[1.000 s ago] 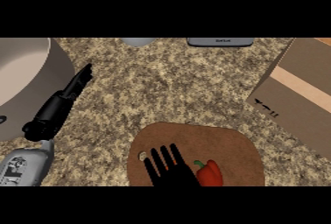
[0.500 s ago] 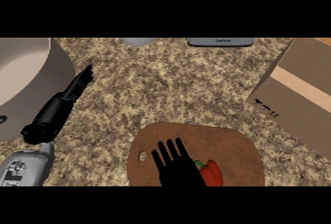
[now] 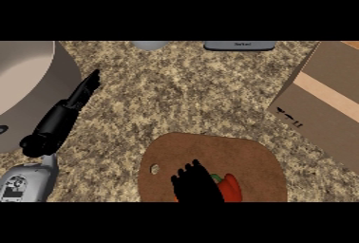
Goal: Pick the squash from the cutting board and place it in the cardboard box
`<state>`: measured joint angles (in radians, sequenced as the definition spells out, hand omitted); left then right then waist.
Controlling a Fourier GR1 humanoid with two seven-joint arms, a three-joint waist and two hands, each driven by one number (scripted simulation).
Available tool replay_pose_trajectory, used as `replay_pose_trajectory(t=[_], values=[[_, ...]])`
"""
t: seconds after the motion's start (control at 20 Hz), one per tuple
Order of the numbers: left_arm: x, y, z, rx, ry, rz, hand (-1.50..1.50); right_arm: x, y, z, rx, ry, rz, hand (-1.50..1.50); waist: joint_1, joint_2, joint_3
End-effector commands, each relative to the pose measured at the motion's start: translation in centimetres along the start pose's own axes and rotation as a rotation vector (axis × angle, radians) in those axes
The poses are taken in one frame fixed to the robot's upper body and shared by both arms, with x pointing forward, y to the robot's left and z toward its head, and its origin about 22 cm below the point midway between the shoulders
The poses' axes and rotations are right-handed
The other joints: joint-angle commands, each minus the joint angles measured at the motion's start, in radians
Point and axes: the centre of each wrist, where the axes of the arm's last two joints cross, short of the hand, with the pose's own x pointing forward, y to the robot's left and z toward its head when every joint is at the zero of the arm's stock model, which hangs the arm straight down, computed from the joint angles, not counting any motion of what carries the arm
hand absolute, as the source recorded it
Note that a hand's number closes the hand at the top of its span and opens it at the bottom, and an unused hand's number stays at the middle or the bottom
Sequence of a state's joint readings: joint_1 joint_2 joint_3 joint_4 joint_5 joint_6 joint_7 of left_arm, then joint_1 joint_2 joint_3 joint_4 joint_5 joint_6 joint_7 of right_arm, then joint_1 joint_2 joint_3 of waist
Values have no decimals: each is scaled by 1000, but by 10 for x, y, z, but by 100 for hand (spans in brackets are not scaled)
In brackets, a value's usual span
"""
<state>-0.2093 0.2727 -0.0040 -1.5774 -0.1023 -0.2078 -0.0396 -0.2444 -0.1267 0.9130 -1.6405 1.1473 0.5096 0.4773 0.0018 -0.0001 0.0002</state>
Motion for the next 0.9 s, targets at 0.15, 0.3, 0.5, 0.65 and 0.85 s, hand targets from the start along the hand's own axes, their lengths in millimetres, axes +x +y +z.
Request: replay_pose_trajectory(t=[0.15,0.3,0.5,0.65,0.85], values=[[-9,-10,-8,1,12,-7,0,-10,2,-11,-146,-88,59,150,-2,0,0],[-11,13,-3,8,9,9,0,17,-12,-13,-177,-114,76,150,0,0,0],[-20,5,6,9,-14,-11,0,-24,9,0,-240,-86,-24,150,-3,0,0],[-6,1,-2,-8,-4,12,0,-102,1,-3,-275,-32,-188,150,-4,4,1],[-9,1,-1,-3,-6,4,0,-121,11,-13,-377,-46,-233,150,0,1,0]])
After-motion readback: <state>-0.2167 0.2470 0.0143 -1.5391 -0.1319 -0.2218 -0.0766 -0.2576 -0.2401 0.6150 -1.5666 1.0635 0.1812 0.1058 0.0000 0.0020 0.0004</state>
